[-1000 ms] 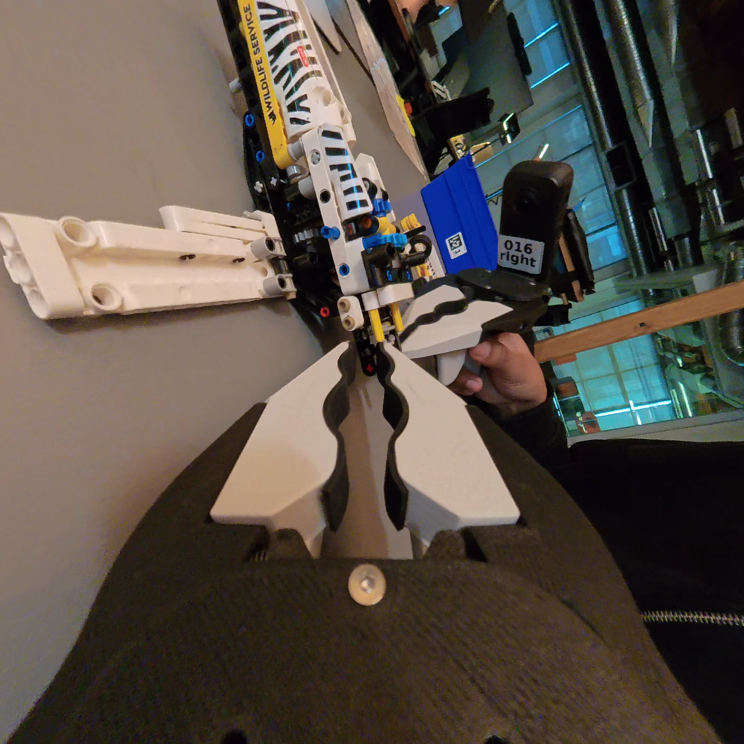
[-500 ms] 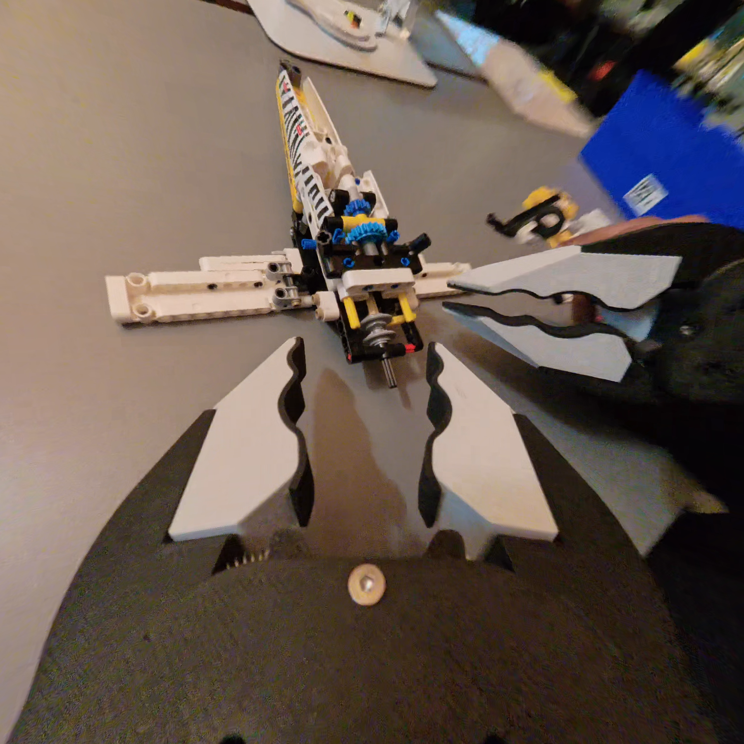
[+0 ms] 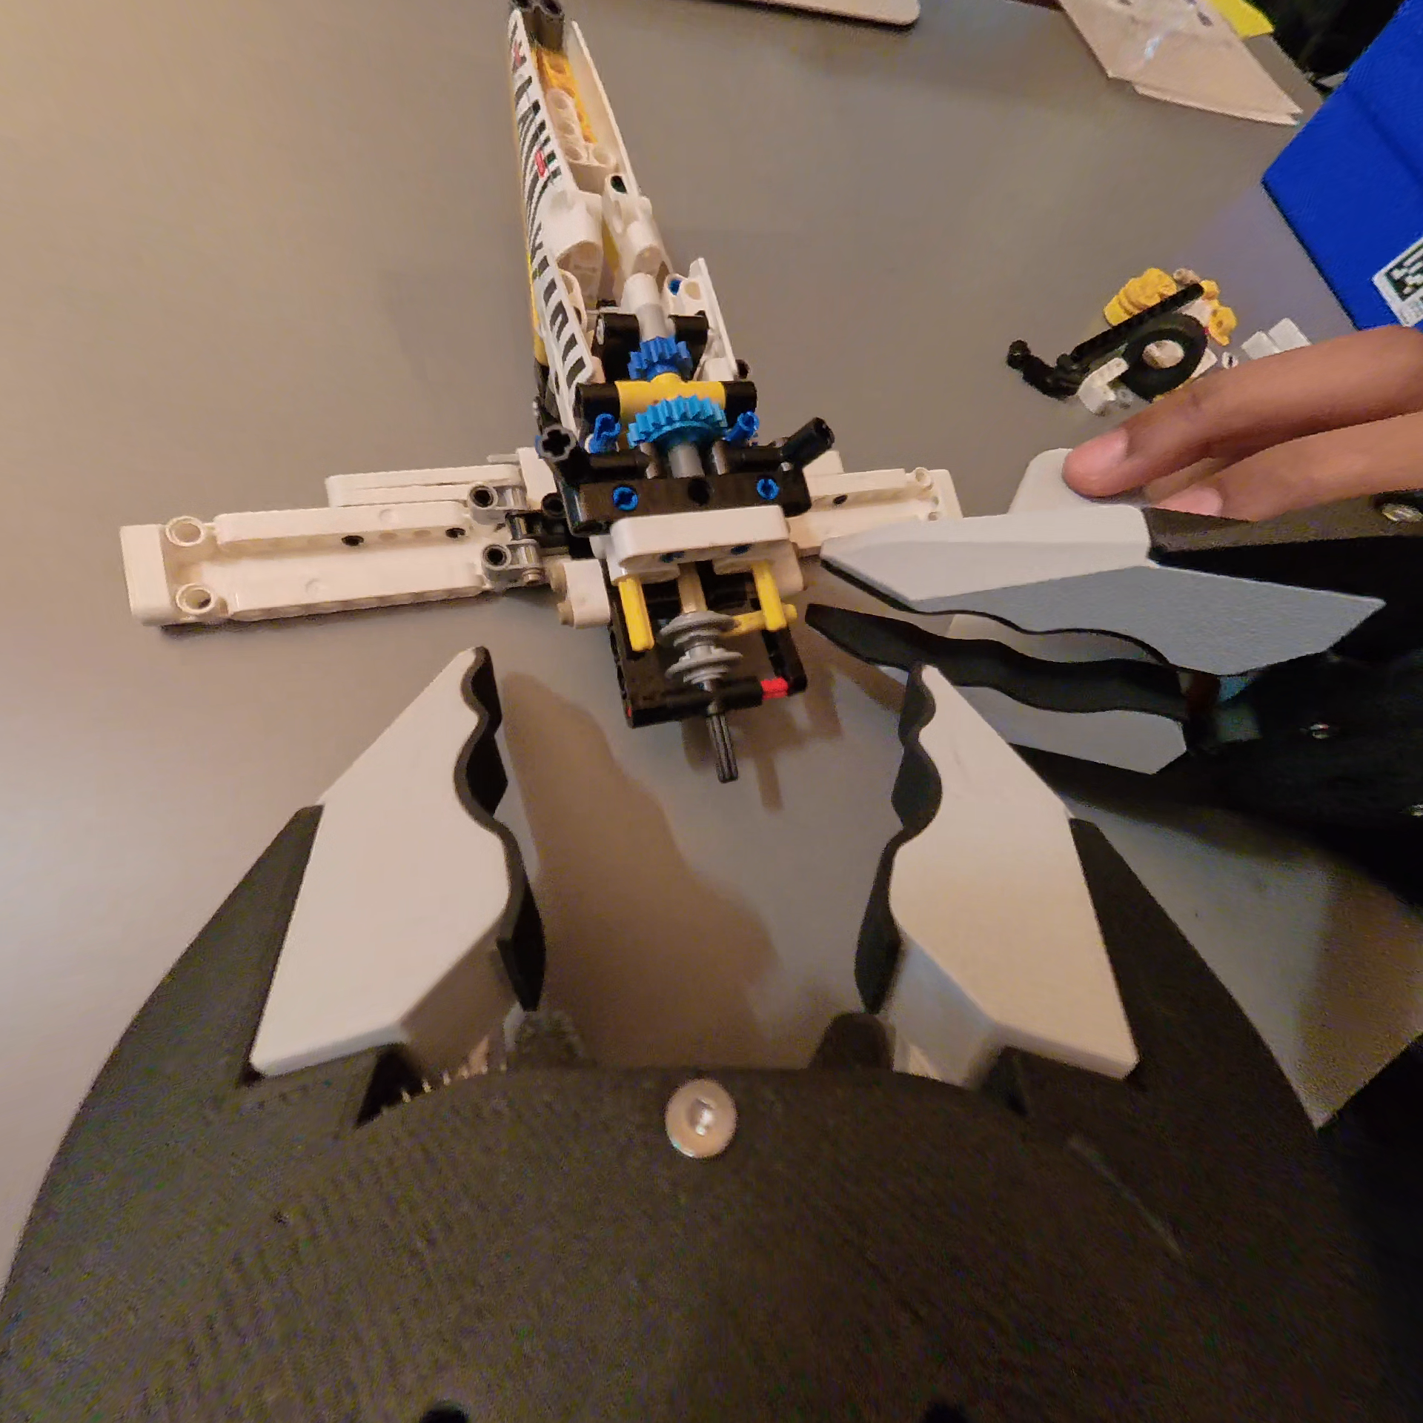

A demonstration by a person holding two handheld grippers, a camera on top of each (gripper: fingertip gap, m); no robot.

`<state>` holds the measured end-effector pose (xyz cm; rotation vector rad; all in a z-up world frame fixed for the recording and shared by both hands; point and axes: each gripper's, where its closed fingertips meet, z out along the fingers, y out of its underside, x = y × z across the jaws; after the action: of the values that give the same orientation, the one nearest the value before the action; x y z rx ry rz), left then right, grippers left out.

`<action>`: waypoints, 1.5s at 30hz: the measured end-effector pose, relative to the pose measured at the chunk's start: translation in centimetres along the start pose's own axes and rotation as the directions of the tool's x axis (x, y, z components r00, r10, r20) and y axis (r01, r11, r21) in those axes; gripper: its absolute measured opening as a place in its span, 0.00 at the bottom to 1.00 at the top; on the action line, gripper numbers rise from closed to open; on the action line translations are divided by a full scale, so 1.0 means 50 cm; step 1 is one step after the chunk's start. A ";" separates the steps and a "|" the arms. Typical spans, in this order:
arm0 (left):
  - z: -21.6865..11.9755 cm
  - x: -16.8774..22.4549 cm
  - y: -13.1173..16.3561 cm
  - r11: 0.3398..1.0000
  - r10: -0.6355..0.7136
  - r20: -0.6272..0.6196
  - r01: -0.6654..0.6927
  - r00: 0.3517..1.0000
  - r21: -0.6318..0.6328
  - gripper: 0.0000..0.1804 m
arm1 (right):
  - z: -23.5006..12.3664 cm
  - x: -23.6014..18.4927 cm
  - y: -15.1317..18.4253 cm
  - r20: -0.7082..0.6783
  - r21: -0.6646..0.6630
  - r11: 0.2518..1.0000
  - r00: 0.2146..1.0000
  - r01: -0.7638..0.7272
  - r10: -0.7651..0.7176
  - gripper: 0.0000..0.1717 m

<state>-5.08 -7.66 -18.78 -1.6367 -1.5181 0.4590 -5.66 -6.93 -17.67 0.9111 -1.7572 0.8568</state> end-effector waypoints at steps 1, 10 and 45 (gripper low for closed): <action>0.002 -0.001 0.000 1.000 -0.003 0.000 0.003 1.000 -0.005 0.55 | 0.004 0.001 0.001 -0.002 -0.006 1.000 1.000 0.013 -0.013 0.11; 0.002 0.004 0.001 0.999 -0.037 -0.058 0.037 0.998 -0.010 0.25 | 0.022 -0.006 -0.005 -0.014 0.024 0.996 0.996 0.087 -0.087 0.08; -0.002 0.003 0.022 0.995 -0.067 -0.141 0.056 0.988 -0.078 0.24 | 0.007 -0.013 -0.033 -0.032 0.107 0.989 0.995 0.102 -0.099 0.03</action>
<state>-4.28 -7.48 -19.50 -1.6377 -1.4886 0.2492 -4.18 -7.89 -18.16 1.0465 -1.6404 0.9015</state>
